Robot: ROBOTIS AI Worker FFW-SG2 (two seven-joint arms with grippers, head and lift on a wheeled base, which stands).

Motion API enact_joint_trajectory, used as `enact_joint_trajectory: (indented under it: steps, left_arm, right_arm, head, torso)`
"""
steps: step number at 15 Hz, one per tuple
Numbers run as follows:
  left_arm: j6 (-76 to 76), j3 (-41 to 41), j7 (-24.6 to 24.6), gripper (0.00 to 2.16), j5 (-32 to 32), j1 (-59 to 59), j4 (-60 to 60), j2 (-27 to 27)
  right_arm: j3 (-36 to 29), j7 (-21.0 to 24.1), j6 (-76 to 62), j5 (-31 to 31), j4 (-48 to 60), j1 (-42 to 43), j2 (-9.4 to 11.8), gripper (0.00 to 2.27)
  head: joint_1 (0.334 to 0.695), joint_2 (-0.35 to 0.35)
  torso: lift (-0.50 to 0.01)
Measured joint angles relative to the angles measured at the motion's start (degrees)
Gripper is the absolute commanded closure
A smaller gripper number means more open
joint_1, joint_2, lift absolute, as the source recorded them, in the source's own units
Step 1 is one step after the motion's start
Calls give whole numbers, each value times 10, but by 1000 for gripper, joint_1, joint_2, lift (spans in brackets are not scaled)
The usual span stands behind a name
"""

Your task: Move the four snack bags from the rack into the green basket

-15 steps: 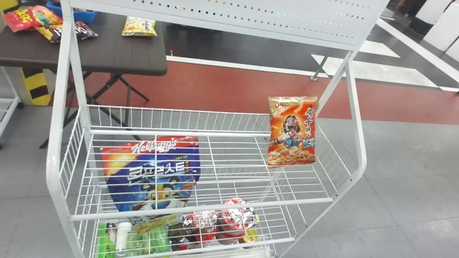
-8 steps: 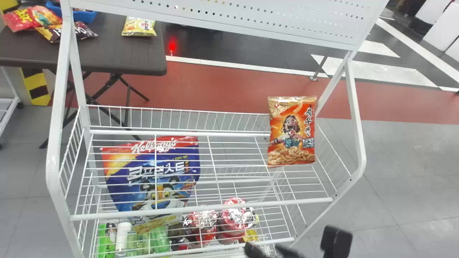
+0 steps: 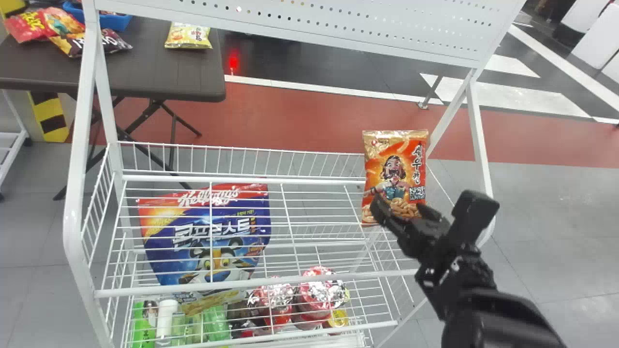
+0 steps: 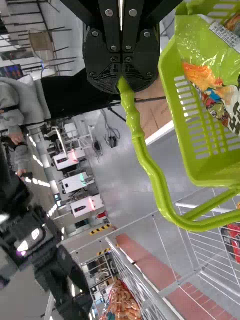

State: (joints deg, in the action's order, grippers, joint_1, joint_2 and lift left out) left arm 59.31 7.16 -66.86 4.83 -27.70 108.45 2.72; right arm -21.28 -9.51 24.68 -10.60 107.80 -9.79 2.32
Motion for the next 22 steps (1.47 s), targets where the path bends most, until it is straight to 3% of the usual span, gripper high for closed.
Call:
enact_joint_trajectory:
  steps: [4, 8, 10, 12, 13, 17, 22]
  left_arm:
    - [5, -4, -3, 2115, 1, 3, 0, 4]
    - [14, 0, -2, 2115, -1, 19, -2, 5]
    - [16, 1, -2, 2111, -2, 23, -4, 5]
    - [16, 4, -1, 2111, -2, 27, -7, 5]
    - [16, 5, -1, 2111, -4, 28, -8, 5]
    - [22, 9, -1, 2111, -6, 29, -9, 5]
    - [26, 15, -4, 2115, -5, 25, -7, 5]
  right_arm:
    - [-39, -10, -12, 49, -106, 111, 13, 80]
    - [-51, -64, -10, 66, -187, 159, 55, 167]
    - [-54, -102, -5, 68, -220, 177, 64, 626]
    - [-54, -134, 5, 69, -238, 185, 70, 1757]
    - [-56, -142, 19, 68, -241, 186, 73, 2040]
    - [-66, -143, 60, 53, -210, 162, 73, 2196]
    - [-84, -143, 80, 38, -153, 133, 64, 2219]
  head:
    - [695, -350]
    - [695, -350]
    - [695, -350]
    - [695, -350]
    - [695, -350]
    - [695, -350]
    - [695, -350]
  torso:
    - [0]
    - [0]
    - [0]
    - [0]
    - [0]
    - [0]
    - [0]
